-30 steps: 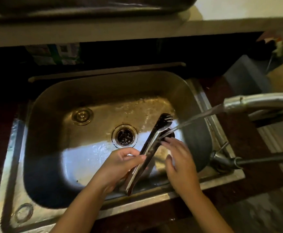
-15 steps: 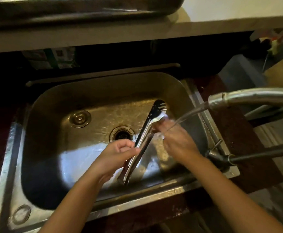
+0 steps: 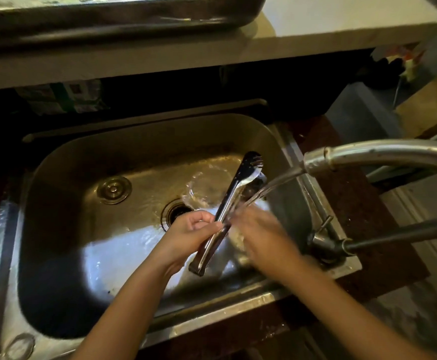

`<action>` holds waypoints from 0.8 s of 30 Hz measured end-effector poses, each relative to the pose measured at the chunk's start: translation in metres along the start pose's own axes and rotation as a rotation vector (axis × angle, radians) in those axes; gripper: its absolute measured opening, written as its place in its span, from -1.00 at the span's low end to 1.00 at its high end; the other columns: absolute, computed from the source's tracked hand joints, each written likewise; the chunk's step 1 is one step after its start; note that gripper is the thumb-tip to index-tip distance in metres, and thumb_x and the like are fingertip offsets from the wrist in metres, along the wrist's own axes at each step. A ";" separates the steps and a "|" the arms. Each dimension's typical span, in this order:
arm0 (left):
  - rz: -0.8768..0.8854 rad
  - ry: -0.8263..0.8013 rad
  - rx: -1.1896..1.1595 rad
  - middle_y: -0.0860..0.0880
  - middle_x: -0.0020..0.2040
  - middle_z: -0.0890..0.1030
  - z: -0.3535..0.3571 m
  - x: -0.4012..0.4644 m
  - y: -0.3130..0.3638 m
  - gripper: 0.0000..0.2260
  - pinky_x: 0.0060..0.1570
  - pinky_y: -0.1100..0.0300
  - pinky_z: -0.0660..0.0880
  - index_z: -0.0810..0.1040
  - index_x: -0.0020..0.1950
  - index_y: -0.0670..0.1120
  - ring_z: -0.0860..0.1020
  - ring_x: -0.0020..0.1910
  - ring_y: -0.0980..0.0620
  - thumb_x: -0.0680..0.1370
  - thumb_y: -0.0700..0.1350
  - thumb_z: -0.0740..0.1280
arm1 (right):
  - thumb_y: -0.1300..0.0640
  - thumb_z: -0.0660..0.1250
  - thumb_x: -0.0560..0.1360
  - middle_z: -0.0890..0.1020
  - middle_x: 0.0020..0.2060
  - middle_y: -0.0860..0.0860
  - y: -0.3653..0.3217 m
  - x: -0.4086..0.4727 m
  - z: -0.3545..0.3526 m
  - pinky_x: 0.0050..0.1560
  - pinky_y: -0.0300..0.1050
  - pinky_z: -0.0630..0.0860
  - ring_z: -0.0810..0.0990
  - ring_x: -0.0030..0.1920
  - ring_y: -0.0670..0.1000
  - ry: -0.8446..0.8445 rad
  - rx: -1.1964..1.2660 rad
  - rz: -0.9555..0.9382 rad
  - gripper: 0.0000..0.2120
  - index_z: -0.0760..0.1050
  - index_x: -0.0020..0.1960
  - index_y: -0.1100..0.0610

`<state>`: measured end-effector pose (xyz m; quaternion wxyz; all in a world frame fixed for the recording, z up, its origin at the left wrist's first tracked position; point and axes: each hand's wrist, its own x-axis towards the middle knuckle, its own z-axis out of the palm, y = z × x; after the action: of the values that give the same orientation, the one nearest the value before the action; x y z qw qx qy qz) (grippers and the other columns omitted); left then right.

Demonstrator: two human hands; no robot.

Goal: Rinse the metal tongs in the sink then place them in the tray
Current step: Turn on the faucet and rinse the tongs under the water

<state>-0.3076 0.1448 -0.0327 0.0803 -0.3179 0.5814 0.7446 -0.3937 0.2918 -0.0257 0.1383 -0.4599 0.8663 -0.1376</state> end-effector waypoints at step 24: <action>0.016 0.153 0.169 0.01 -0.11 0.65 0.004 -0.019 -0.019 -0.84 -0.37 0.41 0.48 0.52 0.05 0.01 0.61 -0.35 0.29 0.51 -0.18 0.30 | 0.19 0.34 0.48 0.61 -0.20 0.06 0.000 0.023 0.004 -0.37 -0.20 0.59 0.65 -0.17 0.05 0.277 1.374 0.913 -0.75 0.40 0.13 0.11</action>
<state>-0.2855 0.1592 -0.0368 0.0560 -0.3611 0.6490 0.6673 -0.4046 0.2725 -0.0325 0.3223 0.1440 0.7000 -0.6207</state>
